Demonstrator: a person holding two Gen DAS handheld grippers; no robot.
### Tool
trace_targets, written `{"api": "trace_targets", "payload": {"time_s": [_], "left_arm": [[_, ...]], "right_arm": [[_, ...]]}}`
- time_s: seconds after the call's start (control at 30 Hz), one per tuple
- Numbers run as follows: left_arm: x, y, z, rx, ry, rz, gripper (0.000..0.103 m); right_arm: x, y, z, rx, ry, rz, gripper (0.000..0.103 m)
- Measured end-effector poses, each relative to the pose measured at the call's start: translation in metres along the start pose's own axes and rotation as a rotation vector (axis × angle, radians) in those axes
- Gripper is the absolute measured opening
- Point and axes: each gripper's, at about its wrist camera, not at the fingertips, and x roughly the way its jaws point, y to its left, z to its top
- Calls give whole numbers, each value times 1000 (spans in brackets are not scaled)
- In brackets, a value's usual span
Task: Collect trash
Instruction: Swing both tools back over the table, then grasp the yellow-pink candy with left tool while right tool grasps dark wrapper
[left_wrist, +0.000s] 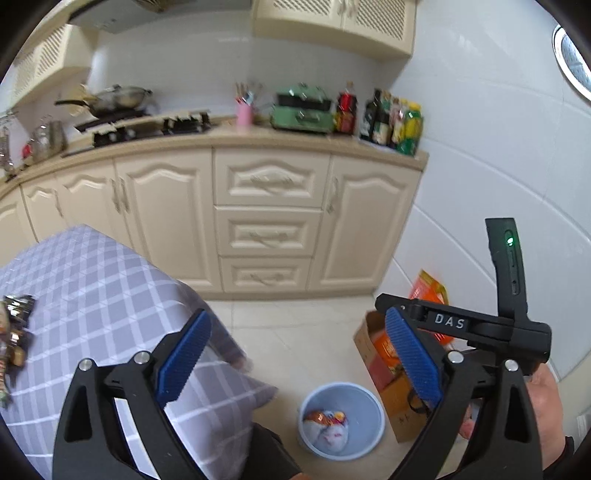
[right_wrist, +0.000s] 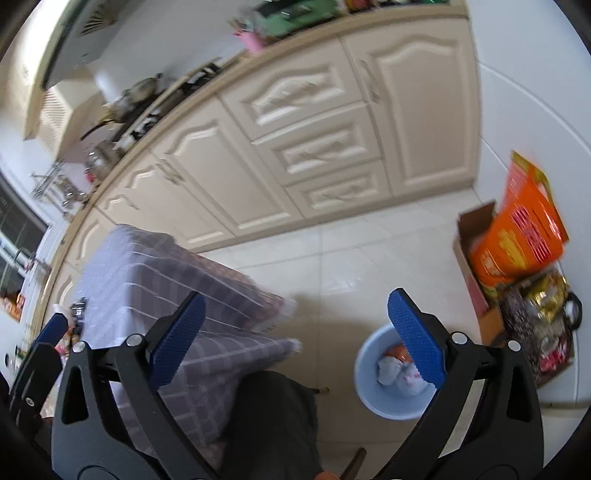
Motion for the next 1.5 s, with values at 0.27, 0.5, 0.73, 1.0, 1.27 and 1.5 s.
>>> {"api": "trace_targets", "payload": {"time_s": [0.27,0.5,0.73,1.0,1.27,1.5], "left_arm": [[-51,60,15,-59,-90,114,94],[-106,119,11,-114,-173,245,94],[-149,175,-4,-157,-210,386,94],[-181,246,-40,-244,-182,531,94],[-178,315,-74,-249,-60,627,94],[-140,357,-81,-191,90,567,94]], "right_arm": [[-8,94,14,-134,-37,120,97],[-7,182,8,-273,-36,224,97],[4,257,-15,-398,-9,292,97],[29,320,-46,-516,59,343,97],[62,352,-70,-566,136,339,97],[88,363,-83,-590,195,321,97]]}}
